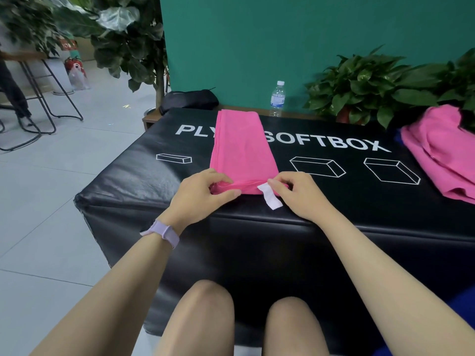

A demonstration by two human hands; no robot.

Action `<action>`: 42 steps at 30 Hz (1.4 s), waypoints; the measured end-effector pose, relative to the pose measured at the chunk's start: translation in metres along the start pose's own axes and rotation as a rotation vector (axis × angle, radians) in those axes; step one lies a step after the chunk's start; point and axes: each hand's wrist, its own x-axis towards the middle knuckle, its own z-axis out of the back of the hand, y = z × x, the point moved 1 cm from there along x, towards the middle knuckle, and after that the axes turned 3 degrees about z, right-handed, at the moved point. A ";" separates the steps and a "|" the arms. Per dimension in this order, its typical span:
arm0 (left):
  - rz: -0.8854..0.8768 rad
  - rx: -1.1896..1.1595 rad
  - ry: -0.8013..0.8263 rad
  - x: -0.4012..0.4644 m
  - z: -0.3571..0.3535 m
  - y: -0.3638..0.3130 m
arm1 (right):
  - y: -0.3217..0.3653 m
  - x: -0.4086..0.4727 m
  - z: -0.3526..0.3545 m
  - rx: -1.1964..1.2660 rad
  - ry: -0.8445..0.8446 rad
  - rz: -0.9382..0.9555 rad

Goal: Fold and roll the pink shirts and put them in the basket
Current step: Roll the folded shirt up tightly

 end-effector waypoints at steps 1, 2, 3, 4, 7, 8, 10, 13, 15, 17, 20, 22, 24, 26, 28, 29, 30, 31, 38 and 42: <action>0.012 -0.014 -0.003 0.002 0.000 0.001 | 0.000 0.000 -0.001 0.010 -0.013 -0.011; 0.032 -0.029 -0.005 0.003 0.000 0.001 | -0.001 0.000 -0.001 0.021 -0.027 -0.018; 0.055 -0.032 -0.005 0.005 -0.001 0.000 | -0.002 -0.001 -0.001 0.031 -0.039 -0.017; 0.071 -0.020 -0.007 0.006 -0.001 -0.001 | -0.002 -0.002 -0.001 0.037 -0.044 -0.012; 0.103 0.035 -0.005 0.009 -0.003 -0.004 | -0.001 -0.001 0.000 0.016 -0.035 -0.018; 0.105 0.038 -0.020 0.009 -0.004 -0.005 | 0.000 0.000 0.000 0.003 -0.036 -0.027; 0.077 0.039 -0.052 0.009 -0.003 -0.007 | 0.001 0.001 0.000 -0.009 -0.039 -0.044; 0.008 0.091 -0.089 0.003 -0.002 -0.011 | 0.003 0.001 0.001 -0.018 -0.042 -0.049; -0.107 0.197 -0.150 -0.001 0.003 -0.016 | 0.004 0.001 0.002 -0.019 -0.038 -0.066; -0.324 0.357 -0.179 -0.005 0.011 -0.026 | 0.004 0.002 0.003 -0.011 -0.030 -0.086; -0.659 0.478 -0.120 -0.016 0.009 -0.041 | 0.000 0.004 0.002 0.016 -0.018 -0.102; -0.726 0.490 -0.047 -0.023 0.000 -0.048 | -0.001 0.006 0.002 0.034 -0.010 -0.099; -0.663 0.456 -0.028 -0.018 -0.005 -0.048 | -0.002 0.008 0.003 0.046 -0.003 -0.093; -0.563 0.413 -0.023 -0.009 -0.006 -0.045 | -0.003 0.009 0.003 0.058 0.003 -0.092; -0.501 0.403 -0.022 -0.003 -0.010 -0.042 | -0.004 0.009 0.003 0.087 0.001 -0.093; -0.468 0.398 -0.027 0.000 -0.014 -0.041 | -0.004 0.009 0.003 0.104 -0.004 -0.095; -0.425 0.396 -0.034 0.001 -0.019 -0.041 | -0.004 0.009 0.004 0.122 -0.010 -0.097; -0.377 0.395 -0.043 0.003 -0.024 -0.041 | -0.004 0.009 0.004 0.141 -0.017 -0.096; -0.211 0.335 0.016 0.020 -0.033 -0.035 | -0.007 -0.004 0.006 0.104 -0.203 0.076; -0.204 0.175 0.109 0.020 -0.022 -0.030 | -0.005 -0.007 0.002 -0.062 -0.110 0.149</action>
